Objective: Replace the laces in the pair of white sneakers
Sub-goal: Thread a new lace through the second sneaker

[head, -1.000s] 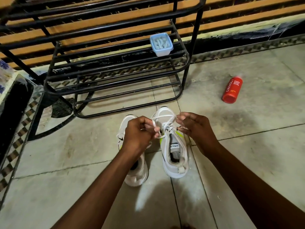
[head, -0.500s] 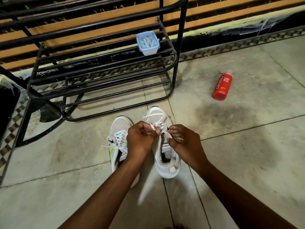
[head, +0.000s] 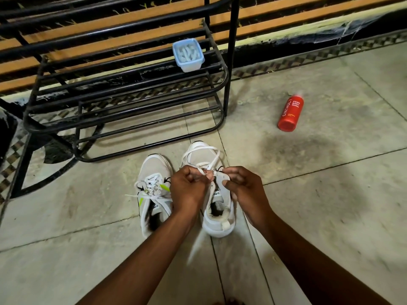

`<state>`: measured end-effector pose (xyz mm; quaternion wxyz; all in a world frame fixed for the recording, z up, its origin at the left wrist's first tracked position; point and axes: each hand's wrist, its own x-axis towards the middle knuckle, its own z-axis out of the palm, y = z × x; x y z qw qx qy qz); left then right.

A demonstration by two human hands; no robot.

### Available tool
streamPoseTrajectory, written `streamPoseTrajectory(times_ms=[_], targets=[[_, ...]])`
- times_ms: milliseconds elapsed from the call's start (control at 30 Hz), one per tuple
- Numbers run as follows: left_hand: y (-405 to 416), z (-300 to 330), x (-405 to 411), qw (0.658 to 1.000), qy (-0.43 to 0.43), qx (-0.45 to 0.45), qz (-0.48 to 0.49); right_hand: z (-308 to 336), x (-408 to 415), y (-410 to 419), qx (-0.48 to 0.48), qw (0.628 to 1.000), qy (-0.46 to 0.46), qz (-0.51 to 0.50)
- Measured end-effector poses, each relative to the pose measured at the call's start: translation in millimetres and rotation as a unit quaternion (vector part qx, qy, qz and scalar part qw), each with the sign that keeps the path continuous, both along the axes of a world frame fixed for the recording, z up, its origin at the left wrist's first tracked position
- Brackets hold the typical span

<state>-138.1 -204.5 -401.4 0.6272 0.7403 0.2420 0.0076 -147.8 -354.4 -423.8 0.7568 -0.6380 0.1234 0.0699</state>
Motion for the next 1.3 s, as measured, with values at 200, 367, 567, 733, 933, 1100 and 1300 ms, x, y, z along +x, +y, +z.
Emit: streamPoseTrajectory(times_ms=[200, 367, 567, 733, 933, 1100, 1300], targets=[[-5, -1, 1, 1.0, -0.009, 0.002, 0.021, 2, 1, 0, 0.004, 1.0, 0.013, 0.002], [-3, -2, 0, 0.999, -0.003, -0.036, 0.021, 3, 1, 0, -0.005, 1.0, 0.015, 0.009], [-6, -1, -2, 0.997, -0.022, -0.062, 0.032, 3, 2, 0, -0.013, 1.0, 0.012, 0.019], [-6, -5, -5, 0.998, -0.057, -0.023, 0.017, 1, 3, 0, -0.02, 1.0, 0.01, 0.022], [-2, -9, -3, 0.992, -0.089, 0.077, -0.035, 0, 4, 0, -0.036, 0.999, 0.008, 0.017], [-1, -9, 0, 0.993, -0.073, 0.076, -0.05, 1, 5, -1, -0.067, 0.997, -0.012, 0.024], [-2, -10, 4, 0.992, -0.072, 0.078, -0.063, 1, 7, -1, -0.073, 0.997, -0.001, 0.034]])
